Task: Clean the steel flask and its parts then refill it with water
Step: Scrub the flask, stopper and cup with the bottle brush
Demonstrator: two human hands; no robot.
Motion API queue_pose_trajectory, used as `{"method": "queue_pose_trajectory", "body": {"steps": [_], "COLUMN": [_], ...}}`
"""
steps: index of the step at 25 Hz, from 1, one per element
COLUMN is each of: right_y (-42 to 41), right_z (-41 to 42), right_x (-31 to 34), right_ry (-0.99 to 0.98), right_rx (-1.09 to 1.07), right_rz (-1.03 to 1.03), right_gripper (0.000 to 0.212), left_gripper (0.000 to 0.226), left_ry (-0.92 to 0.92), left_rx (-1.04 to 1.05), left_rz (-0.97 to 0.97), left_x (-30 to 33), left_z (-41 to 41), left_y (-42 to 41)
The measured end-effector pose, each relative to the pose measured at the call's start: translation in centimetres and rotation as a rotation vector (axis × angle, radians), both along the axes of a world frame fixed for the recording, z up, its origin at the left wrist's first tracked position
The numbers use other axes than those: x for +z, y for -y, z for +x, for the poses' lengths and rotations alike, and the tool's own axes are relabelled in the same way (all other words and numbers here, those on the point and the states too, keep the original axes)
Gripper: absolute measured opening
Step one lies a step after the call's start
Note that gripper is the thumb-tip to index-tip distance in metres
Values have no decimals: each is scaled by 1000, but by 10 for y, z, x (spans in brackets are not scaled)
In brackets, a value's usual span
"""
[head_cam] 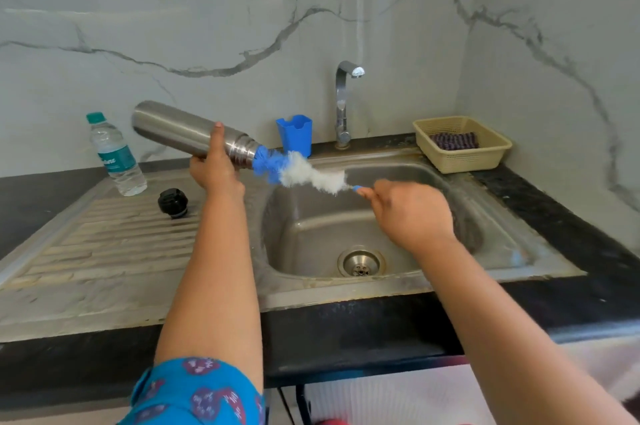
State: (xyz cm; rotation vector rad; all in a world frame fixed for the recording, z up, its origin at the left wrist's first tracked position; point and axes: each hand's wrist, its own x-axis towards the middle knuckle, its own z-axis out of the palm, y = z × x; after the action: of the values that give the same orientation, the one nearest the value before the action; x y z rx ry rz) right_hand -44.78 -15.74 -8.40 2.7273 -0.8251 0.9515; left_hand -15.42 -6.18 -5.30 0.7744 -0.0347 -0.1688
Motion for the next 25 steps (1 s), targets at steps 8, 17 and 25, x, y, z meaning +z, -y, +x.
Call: {"method": "queue_pose_trajectory", "body": {"steps": [8, 17, 25], "right_y": [-28, -42, -76], "right_z": [-62, -100, -64], "right_x": [24, 20, 10], "right_ry": [263, 579, 443], "right_rx": [204, -41, 88], "right_rz": [1474, 1285, 1115], "right_gripper": [48, 49, 40], "left_gripper": [38, 67, 71], "left_ry": [148, 169, -142], "left_rx": [-374, -396, -284], "left_rz": [84, 53, 40], "left_x": [75, 111, 19], "left_z": [-60, -88, -125], "left_y": [5, -29, 9]}}
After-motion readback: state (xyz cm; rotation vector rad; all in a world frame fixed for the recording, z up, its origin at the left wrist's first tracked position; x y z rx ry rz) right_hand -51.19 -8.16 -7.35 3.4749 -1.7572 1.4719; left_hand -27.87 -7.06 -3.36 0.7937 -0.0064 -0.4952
